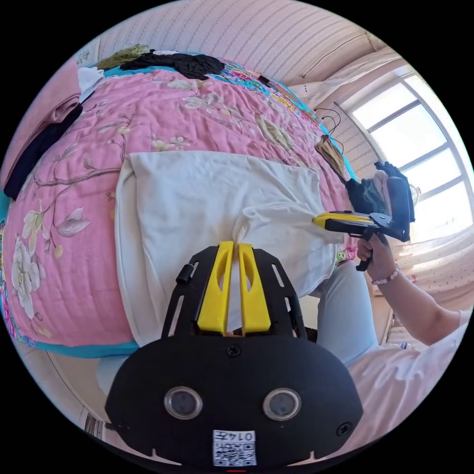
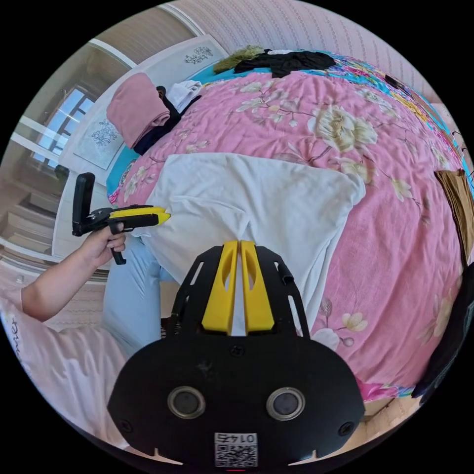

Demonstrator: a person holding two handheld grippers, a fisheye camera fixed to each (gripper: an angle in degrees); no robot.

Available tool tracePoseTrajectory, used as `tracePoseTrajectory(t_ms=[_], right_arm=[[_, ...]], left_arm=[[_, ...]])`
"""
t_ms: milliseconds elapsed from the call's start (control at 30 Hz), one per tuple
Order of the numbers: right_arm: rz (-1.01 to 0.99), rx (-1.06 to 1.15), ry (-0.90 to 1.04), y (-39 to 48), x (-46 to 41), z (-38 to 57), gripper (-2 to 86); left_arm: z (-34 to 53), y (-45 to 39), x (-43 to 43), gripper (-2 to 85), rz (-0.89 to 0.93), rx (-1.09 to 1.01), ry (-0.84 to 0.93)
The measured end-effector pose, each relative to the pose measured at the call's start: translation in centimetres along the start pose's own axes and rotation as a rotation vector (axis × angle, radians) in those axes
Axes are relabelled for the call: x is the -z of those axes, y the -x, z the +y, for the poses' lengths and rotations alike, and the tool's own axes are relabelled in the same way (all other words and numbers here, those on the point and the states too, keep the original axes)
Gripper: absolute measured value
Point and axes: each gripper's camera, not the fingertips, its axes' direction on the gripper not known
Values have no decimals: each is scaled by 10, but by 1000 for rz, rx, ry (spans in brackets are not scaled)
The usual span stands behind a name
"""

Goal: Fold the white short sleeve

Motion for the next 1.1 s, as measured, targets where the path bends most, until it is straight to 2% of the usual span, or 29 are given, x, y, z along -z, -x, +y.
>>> tracePoseTrajectory(t_ms=[133, 267, 367, 467, 733, 867, 933, 1033, 1100], right_arm=[[-110, 95, -67, 15, 43, 42, 11], [-189, 181, 16, 29, 51, 81, 18], [-181, 127, 88, 22, 51, 106, 32], [-163, 49, 55, 2, 66, 112, 50], [75, -101, -150, -63, 100, 14, 116], [79, -208, -133, -103, 86, -32, 122], [104, -296, -115, -129, 74, -48, 117], [57, -374, -99, -153, 65, -56, 105], [40, -399, -89, -158, 67, -57, 82]], left_arm=[[36, -13, 41, 7, 88, -117, -30], [74, -13, 58, 31, 135, -138, 33], [97, 4, 73, 42, 102, -91, 48], [93, 28, 91, 49, 44, -48, 35], [-33, 98, 103, 76, -110, 90, -144], [-89, 127, 80, 100, -66, 192, -154], [-113, 145, 52, 104, -54, 263, -74], [-122, 159, 38, 55, -60, 291, -47], [-122, 165, 41, 22, 21, 293, -59]])
